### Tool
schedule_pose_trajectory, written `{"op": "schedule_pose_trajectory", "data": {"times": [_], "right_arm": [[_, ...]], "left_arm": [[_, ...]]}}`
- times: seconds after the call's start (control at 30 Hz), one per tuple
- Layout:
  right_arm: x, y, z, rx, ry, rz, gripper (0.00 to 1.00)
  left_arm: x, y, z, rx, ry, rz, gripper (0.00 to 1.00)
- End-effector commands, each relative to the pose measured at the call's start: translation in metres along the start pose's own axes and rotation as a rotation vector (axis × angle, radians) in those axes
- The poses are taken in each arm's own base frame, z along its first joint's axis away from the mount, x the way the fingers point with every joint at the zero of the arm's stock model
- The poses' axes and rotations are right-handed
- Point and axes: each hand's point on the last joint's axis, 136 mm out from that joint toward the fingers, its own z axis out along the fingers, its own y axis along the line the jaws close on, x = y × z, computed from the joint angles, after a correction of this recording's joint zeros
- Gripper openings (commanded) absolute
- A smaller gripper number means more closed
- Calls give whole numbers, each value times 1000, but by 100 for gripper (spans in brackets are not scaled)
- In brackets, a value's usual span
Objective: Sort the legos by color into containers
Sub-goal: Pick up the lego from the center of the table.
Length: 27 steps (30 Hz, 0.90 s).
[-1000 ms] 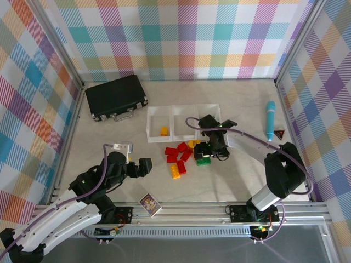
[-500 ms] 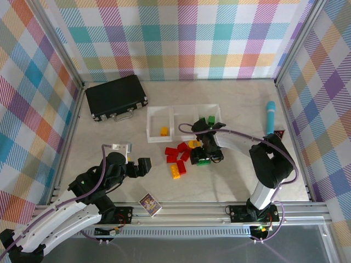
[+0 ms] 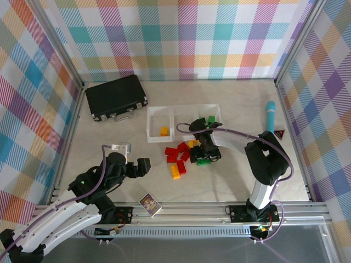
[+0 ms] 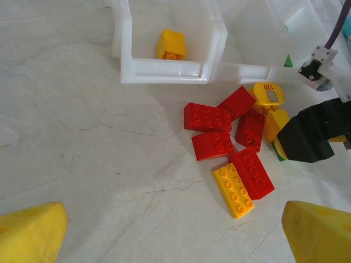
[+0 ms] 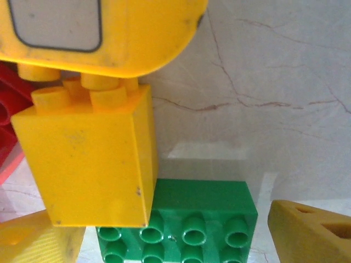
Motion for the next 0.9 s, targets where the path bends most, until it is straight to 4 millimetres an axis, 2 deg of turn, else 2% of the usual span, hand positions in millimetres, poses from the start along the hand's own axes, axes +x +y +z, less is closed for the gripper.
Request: {"op": "schedule_pose_trajectory", "data": {"times": [0.0, 0.27, 0.37, 0.5, 0.6, 0.73, 0.87], "right_arm": [[-4, 5, 3, 19, -2, 8, 85], [0, 2, 11, 64, 16, -3, 79], [0, -1, 9, 77, 6, -3, 74], [1, -3, 8, 89, 3, -3, 61], [4, -7, 7, 104, 8, -3, 56], [10, -14, -7, 115, -10, 6, 50], [12, -17, -33, 100, -64, 13, 48]], "left_arm": [[1, 3, -2, -16, 1, -8, 100], [1, 7, -2, -36, -3, -8, 100], [1, 7, -2, -35, -4, -10, 100], [1, 7, -2, -33, -5, -12, 100], [1, 6, -2, -34, -3, -14, 100], [1, 6, -2, -36, -2, -13, 100], [-1, 5, -1, -33, -7, -15, 100]]}}
